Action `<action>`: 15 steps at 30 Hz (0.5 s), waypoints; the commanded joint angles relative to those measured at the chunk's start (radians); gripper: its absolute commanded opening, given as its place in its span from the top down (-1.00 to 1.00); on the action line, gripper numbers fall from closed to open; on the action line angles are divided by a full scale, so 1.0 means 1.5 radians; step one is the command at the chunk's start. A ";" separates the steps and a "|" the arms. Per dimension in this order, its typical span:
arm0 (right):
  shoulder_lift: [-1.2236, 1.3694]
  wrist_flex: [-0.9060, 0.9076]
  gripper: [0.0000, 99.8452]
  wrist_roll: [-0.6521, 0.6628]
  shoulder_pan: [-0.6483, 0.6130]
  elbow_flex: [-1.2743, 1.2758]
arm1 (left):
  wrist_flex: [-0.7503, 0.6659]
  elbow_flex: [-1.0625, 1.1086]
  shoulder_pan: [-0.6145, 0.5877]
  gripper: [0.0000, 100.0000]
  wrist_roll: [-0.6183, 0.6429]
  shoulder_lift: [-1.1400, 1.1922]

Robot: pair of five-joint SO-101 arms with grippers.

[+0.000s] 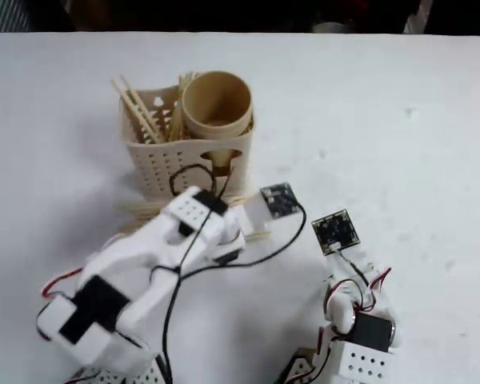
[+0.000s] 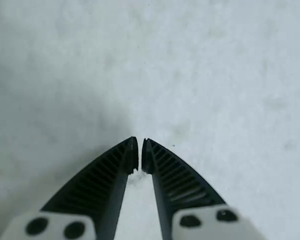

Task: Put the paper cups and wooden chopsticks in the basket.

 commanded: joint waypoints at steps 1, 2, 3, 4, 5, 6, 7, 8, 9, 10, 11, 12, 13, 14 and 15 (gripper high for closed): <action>-0.007 0.002 0.93 0.005 -0.009 0.006 | 0.026 -0.070 -0.021 0.77 -0.004 0.052; -0.007 0.002 0.93 0.005 -0.009 0.006 | 0.039 -0.078 -0.020 0.77 -0.005 0.058; -0.007 0.002 0.93 0.005 -0.009 0.006 | 0.048 -0.083 -0.020 0.77 -0.005 0.065; -0.007 0.002 0.93 0.005 -0.009 0.006 | 0.057 -0.087 -0.020 0.77 -0.005 0.072; -0.007 0.002 0.93 0.005 -0.009 0.006 | 0.064 -0.089 -0.020 0.77 -0.005 0.080; -0.007 0.002 0.93 0.005 -0.009 0.006 | 0.069 -0.089 -0.020 0.77 -0.003 0.084; -0.007 0.002 0.93 0.005 -0.009 0.006 | 0.075 -0.089 -0.020 0.77 -0.001 0.087; -0.007 0.002 0.93 0.005 -0.009 0.006 | 0.082 -0.089 -0.020 0.78 -0.001 0.087; -0.007 0.002 0.93 0.005 -0.009 0.006 | 0.086 -0.089 -0.020 0.78 -0.001 0.088; -0.007 0.002 0.93 0.005 -0.009 0.006 | 0.087 -0.088 -0.020 0.78 0.000 0.088; -0.007 0.002 0.93 0.005 -0.009 0.006 | 0.090 -0.087 -0.020 0.78 0.000 0.090; -0.007 0.002 0.93 0.005 -0.009 0.006 | 0.090 -0.087 -0.020 0.78 0.000 0.090; -0.007 0.002 0.93 0.005 -0.009 0.006 | 0.090 -0.085 -0.020 0.78 0.000 0.090; -0.007 0.002 0.93 0.005 -0.009 0.006 | 0.090 -0.084 -0.020 0.78 0.000 0.090; -0.007 0.002 0.93 0.005 -0.009 0.006 | 0.090 -0.083 -0.020 0.78 0.000 0.090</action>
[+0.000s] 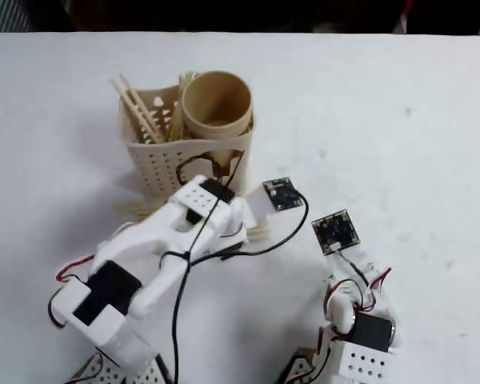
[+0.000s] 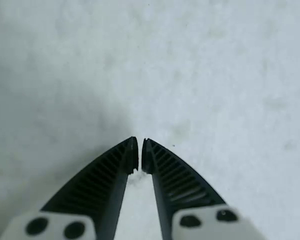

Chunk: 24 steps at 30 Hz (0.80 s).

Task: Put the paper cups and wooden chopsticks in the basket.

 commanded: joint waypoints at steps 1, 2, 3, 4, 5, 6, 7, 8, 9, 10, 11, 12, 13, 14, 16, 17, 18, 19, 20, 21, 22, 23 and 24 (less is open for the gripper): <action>-0.007 0.002 0.93 0.005 -0.009 0.006 | 0.025 0.005 -0.009 0.81 -0.001 0.007; -0.007 0.002 0.93 0.005 -0.009 0.006 | 0.025 0.005 -0.009 0.84 -0.003 0.007; -0.007 0.002 0.93 0.005 -0.009 0.006 | 0.025 0.006 -0.009 0.88 -0.004 0.008; -0.007 0.002 0.93 0.005 -0.009 0.006 | 0.025 0.006 -0.009 0.91 -0.004 0.008; -0.007 0.002 0.93 0.005 -0.009 0.006 | 0.025 0.006 -0.009 0.94 -0.005 0.008; -0.007 0.002 0.93 0.005 -0.009 0.006 | 0.025 0.006 -0.009 0.96 -0.005 0.008; -0.007 0.002 0.93 0.005 -0.009 0.006 | 0.025 0.006 -0.008 0.96 -0.005 0.008; -0.007 0.002 0.93 0.005 -0.009 0.006 | 0.025 0.006 -0.008 0.95 -0.005 0.008; -0.007 0.002 0.93 0.005 -0.009 0.006 | 0.025 0.006 -0.008 0.95 -0.005 0.008; -0.007 0.002 0.93 0.005 -0.009 0.006 | 0.025 0.006 -0.005 0.95 -0.005 0.008; -0.007 0.002 0.93 0.005 -0.009 0.006 | 0.025 0.006 0.001 0.95 -0.005 0.008; -0.007 0.002 0.93 0.005 -0.009 0.006 | 0.025 0.006 0.004 0.94 -0.004 0.008; -0.007 0.002 0.93 0.005 -0.009 0.006 | 0.025 0.006 0.007 0.93 -0.004 0.008; -0.007 0.002 0.93 0.005 -0.009 0.006 | 0.025 0.006 0.007 0.90 -0.004 0.008; -0.007 0.002 0.93 0.005 -0.009 0.006 | 0.025 0.006 0.006 0.85 -0.005 0.008; -0.007 0.002 0.93 0.005 -0.009 0.006 | 0.025 0.006 0.006 0.85 -0.005 0.009; -0.007 0.002 0.93 0.005 -0.009 0.006 | 0.025 0.006 0.007 0.85 -0.006 0.009; -0.007 0.002 0.93 0.005 -0.009 0.006 | 0.025 0.006 0.007 0.85 -0.008 0.009; -0.007 0.002 0.93 0.005 -0.009 0.006 | 0.025 0.006 0.007 0.85 -0.019 0.009; -0.007 0.002 0.93 0.005 -0.009 0.006 | 0.025 0.007 0.007 0.86 -0.029 0.009; -0.007 0.002 0.93 0.005 -0.009 0.006 | 0.025 0.007 0.007 0.89 -0.033 0.009; -0.007 0.002 0.93 0.005 -0.009 0.006 | 0.025 0.007 0.007 0.93 -0.030 0.008; -0.007 0.002 0.93 0.005 -0.009 0.006 | 0.025 0.007 0.007 0.96 -0.027 0.007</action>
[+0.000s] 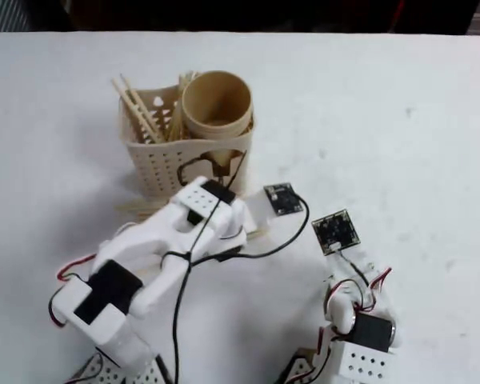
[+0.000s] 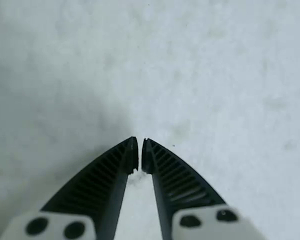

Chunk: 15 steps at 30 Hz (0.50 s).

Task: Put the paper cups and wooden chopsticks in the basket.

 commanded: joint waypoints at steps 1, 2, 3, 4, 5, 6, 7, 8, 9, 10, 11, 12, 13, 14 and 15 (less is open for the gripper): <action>-0.007 0.002 0.93 0.005 -0.009 0.006 | 0.012 0.007 0.005 0.96 -0.009 -0.001; -0.007 0.002 0.93 0.005 -0.009 0.006 | 0.012 0.010 0.005 0.95 -0.010 -0.002; -0.007 0.002 0.93 0.005 -0.009 0.006 | 0.012 0.012 0.005 0.96 -0.010 -0.003; -0.007 0.002 0.93 0.005 -0.009 0.006 | 0.012 0.015 0.006 0.96 -0.012 -0.005; -0.007 0.002 0.93 0.005 -0.009 0.006 | 0.012 0.017 0.009 0.96 -0.012 -0.010; -0.007 0.002 0.93 0.005 -0.009 0.006 | 0.012 0.025 0.015 0.96 -0.011 -0.019; -0.007 0.002 0.93 0.005 -0.009 0.006 | 0.012 0.035 0.022 0.96 -0.012 -0.033; -0.007 0.002 0.93 0.005 -0.009 0.006 | 0.012 0.047 0.033 0.96 -0.011 -0.051; -0.007 0.002 0.93 0.005 -0.009 0.006 | 0.013 0.060 0.043 0.96 -0.010 -0.073; -0.007 0.002 0.93 0.005 -0.009 0.006 | 0.013 0.074 0.051 0.96 -0.009 -0.100; -0.007 0.002 0.93 0.005 -0.009 0.006 | 0.013 0.087 0.054 0.96 -0.009 -0.130; -0.007 0.002 0.93 0.005 -0.009 0.006 | 0.013 0.099 0.054 0.96 -0.009 -0.164; -0.007 0.002 0.93 0.005 -0.009 0.006 | 0.013 0.108 0.050 0.96 -0.009 -0.198; -0.007 0.002 0.93 0.005 -0.009 0.006 | 0.018 0.116 0.044 0.96 -0.009 -0.234; -0.007 0.002 0.93 0.005 -0.009 0.006 | 0.028 0.120 0.037 0.96 -0.009 -0.270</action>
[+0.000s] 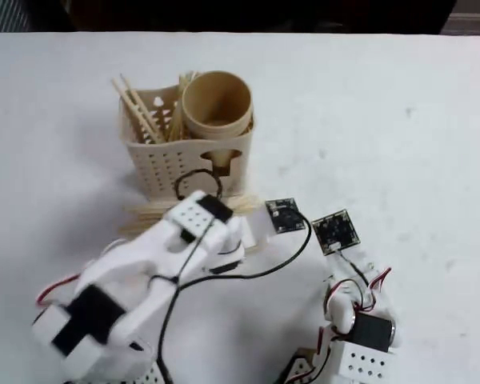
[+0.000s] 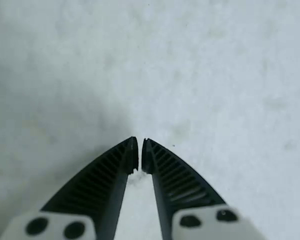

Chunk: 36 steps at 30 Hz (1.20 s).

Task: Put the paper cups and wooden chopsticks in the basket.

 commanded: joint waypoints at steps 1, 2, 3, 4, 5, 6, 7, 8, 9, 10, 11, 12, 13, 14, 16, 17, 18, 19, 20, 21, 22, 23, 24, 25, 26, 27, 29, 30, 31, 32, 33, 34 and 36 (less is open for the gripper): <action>-0.007 0.002 0.93 0.005 -0.009 0.006 | 0.039 0.023 -0.007 0.96 -0.002 -0.174; -0.007 0.002 0.93 0.005 -0.009 0.006 | 0.051 0.024 -0.010 0.96 -0.002 -0.208; -0.007 0.002 0.93 0.005 -0.009 0.006 | 0.062 0.026 -0.012 0.96 -0.002 -0.242; -0.007 0.002 0.93 0.005 -0.009 0.006 | 0.073 0.027 -0.014 0.96 -0.002 -0.274; -0.007 0.002 0.93 0.005 -0.009 0.006 | 0.084 0.027 -0.014 0.96 -0.002 -0.302; -0.007 0.002 0.93 0.005 -0.009 0.006 | 0.093 0.027 -0.014 0.96 -0.002 -0.328; -0.007 0.002 0.93 0.005 -0.009 0.006 | 0.102 0.027 -0.011 0.96 -0.002 -0.351; -0.007 0.002 0.93 0.005 -0.009 0.006 | 0.113 0.027 -0.010 0.96 -0.002 -0.371; -0.007 0.002 0.93 0.005 -0.009 0.006 | 0.122 0.026 -0.009 0.96 -0.002 -0.386; -0.007 0.002 0.93 0.005 -0.009 0.006 | 0.128 0.026 -0.009 0.96 -0.002 -0.399; -0.007 0.002 0.93 0.005 -0.009 0.006 | 0.131 0.025 -0.011 0.96 -0.002 -0.411; -0.007 0.002 0.93 0.005 -0.009 0.006 | 0.131 0.023 -0.013 0.96 -0.002 -0.423; -0.007 0.002 0.93 0.005 -0.009 0.006 | 0.131 0.018 -0.014 0.96 -0.002 -0.434; -0.007 0.002 0.93 0.005 -0.009 0.006 | 0.131 0.006 -0.014 0.96 -0.002 -0.448; -0.007 0.002 0.93 0.005 -0.009 0.006 | 0.129 -0.029 -0.015 0.96 -0.001 -0.478; -0.007 0.002 0.93 0.005 -0.009 0.006 | 0.125 -0.056 -0.015 0.96 0.006 -0.495; -0.007 0.002 0.93 0.005 -0.009 0.006 | 0.122 -0.090 -0.015 0.96 0.020 -0.509; -0.007 0.002 0.93 0.005 -0.009 0.006 | 0.113 -0.129 -0.019 0.96 0.038 -0.522; -0.007 0.002 0.93 0.005 -0.009 0.006 | 0.101 -0.170 -0.034 0.96 0.058 -0.540; -0.007 0.002 0.93 0.005 -0.009 0.006 | 0.087 -0.216 -0.053 0.96 0.080 -0.551; -0.007 0.002 0.93 0.005 -0.009 0.006 | 0.066 -0.261 -0.071 0.96 0.098 -0.556; -0.007 0.002 0.93 0.005 -0.009 0.006 | 0.035 -0.297 -0.094 0.96 0.115 -0.560; -0.007 0.002 0.93 0.005 -0.009 0.006 | -0.002 -0.322 -0.118 0.96 0.130 -0.560; -0.007 0.002 0.93 0.005 -0.009 0.006 | -0.049 -0.337 -0.139 0.96 0.147 -0.560; -0.007 0.002 0.93 0.005 -0.009 0.006 | -0.104 -0.339 -0.158 0.96 0.165 -0.560; -0.007 0.002 0.93 0.005 -0.009 0.006 | -0.163 -0.329 -0.176 0.96 0.181 -0.560; -0.007 0.002 0.93 0.005 -0.009 0.006 | -0.281 -0.293 -0.209 0.96 0.210 -0.553; -0.007 0.002 0.93 0.005 -0.009 0.006 | -0.327 -0.276 -0.224 0.96 0.224 -0.543; -0.007 0.002 0.93 0.005 -0.009 0.006 | -0.367 -0.260 -0.238 0.96 0.243 -0.529; -0.007 0.002 0.93 0.005 -0.009 0.006 | -0.395 -0.248 -0.255 0.96 0.267 -0.512; -0.007 0.002 0.93 0.005 -0.009 0.006 | -0.413 -0.239 -0.274 0.96 0.292 -0.492; -0.007 0.002 0.93 0.005 -0.009 0.006 | -0.429 -0.235 -0.290 0.96 0.317 -0.470; -0.007 0.002 0.93 0.005 -0.009 0.006 | -0.449 -0.234 -0.321 0.95 0.355 -0.426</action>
